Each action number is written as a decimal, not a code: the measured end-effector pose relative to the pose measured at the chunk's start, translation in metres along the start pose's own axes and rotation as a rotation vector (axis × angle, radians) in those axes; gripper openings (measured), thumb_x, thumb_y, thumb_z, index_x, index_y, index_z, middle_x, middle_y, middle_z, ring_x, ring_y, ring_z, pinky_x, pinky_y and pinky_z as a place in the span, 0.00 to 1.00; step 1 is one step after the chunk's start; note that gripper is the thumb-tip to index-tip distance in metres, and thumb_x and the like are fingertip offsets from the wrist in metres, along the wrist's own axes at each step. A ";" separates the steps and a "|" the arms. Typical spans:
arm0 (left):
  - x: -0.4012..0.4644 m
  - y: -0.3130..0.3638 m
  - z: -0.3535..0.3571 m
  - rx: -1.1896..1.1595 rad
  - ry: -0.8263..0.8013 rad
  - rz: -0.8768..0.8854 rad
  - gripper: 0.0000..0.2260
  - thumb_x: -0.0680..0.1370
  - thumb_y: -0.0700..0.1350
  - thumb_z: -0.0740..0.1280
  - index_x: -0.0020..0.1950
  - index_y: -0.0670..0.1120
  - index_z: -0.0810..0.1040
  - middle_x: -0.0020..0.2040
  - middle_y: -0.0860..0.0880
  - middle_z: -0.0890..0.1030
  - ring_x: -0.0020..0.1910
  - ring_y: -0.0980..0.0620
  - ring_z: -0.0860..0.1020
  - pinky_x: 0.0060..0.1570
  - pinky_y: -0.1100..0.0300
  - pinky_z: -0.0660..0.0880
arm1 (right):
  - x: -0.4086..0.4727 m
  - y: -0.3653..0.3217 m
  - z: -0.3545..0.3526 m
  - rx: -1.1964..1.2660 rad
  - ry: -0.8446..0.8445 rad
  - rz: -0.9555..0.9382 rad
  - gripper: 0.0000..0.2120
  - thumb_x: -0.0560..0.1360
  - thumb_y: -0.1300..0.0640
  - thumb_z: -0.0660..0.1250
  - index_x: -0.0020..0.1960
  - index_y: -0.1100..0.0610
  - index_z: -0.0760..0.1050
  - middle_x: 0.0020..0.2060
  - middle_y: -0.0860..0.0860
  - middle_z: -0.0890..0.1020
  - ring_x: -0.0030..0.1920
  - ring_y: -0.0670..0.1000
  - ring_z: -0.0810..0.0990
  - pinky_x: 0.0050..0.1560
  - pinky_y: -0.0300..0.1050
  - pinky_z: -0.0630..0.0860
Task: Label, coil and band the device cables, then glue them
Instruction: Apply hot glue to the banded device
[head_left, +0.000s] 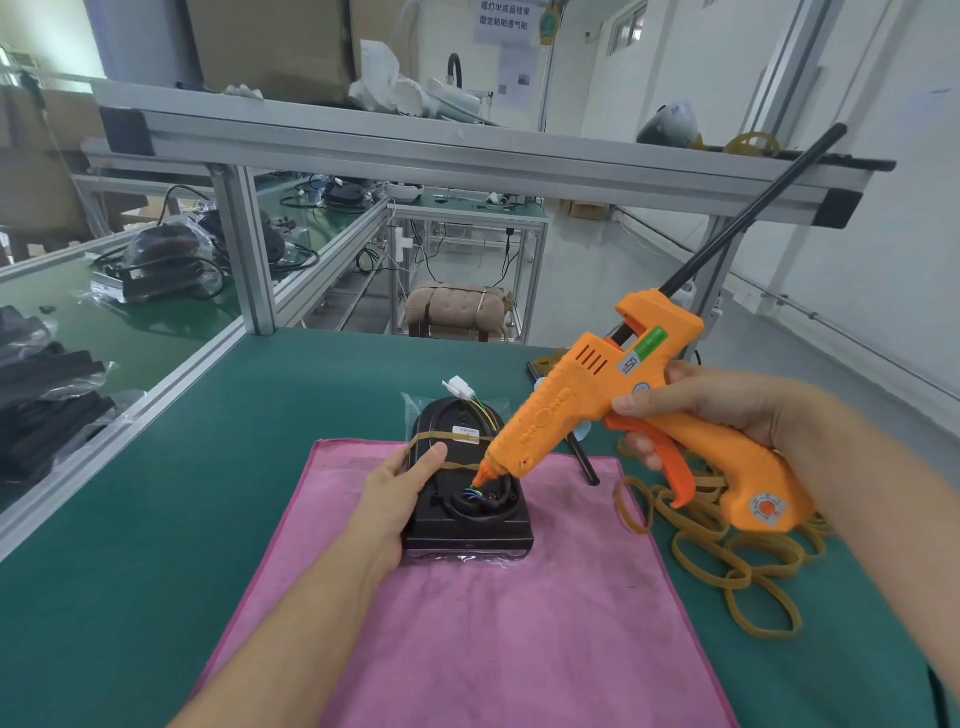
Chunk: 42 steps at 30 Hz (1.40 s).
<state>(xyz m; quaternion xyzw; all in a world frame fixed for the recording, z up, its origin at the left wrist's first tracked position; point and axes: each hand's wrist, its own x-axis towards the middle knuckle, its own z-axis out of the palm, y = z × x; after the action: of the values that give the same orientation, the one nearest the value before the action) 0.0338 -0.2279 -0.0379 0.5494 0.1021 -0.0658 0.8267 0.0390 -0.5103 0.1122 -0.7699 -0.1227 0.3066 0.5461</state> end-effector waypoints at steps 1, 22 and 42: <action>0.000 0.000 0.000 -0.001 0.000 0.000 0.12 0.75 0.45 0.71 0.57 0.46 0.81 0.49 0.40 0.85 0.47 0.40 0.84 0.45 0.48 0.82 | 0.001 0.000 0.000 -0.007 -0.001 0.004 0.14 0.69 0.52 0.75 0.53 0.54 0.81 0.34 0.58 0.79 0.33 0.55 0.79 0.39 0.48 0.79; 0.002 -0.001 -0.002 0.028 -0.008 0.007 0.12 0.76 0.46 0.71 0.58 0.46 0.81 0.49 0.41 0.85 0.46 0.41 0.84 0.46 0.48 0.81 | 0.002 -0.025 0.010 -0.102 0.038 0.016 0.13 0.71 0.55 0.72 0.52 0.59 0.78 0.34 0.58 0.78 0.34 0.55 0.78 0.38 0.49 0.80; 0.005 -0.002 -0.002 0.039 0.002 0.011 0.13 0.76 0.47 0.71 0.59 0.47 0.81 0.49 0.41 0.85 0.49 0.39 0.84 0.52 0.43 0.80 | 0.003 -0.025 0.010 -0.097 0.010 0.037 0.17 0.68 0.53 0.75 0.52 0.60 0.79 0.35 0.59 0.78 0.35 0.56 0.77 0.39 0.50 0.79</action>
<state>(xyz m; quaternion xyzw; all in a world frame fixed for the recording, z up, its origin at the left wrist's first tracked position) 0.0375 -0.2270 -0.0419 0.5662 0.0987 -0.0629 0.8159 0.0388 -0.4921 0.1323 -0.7992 -0.1205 0.3065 0.5028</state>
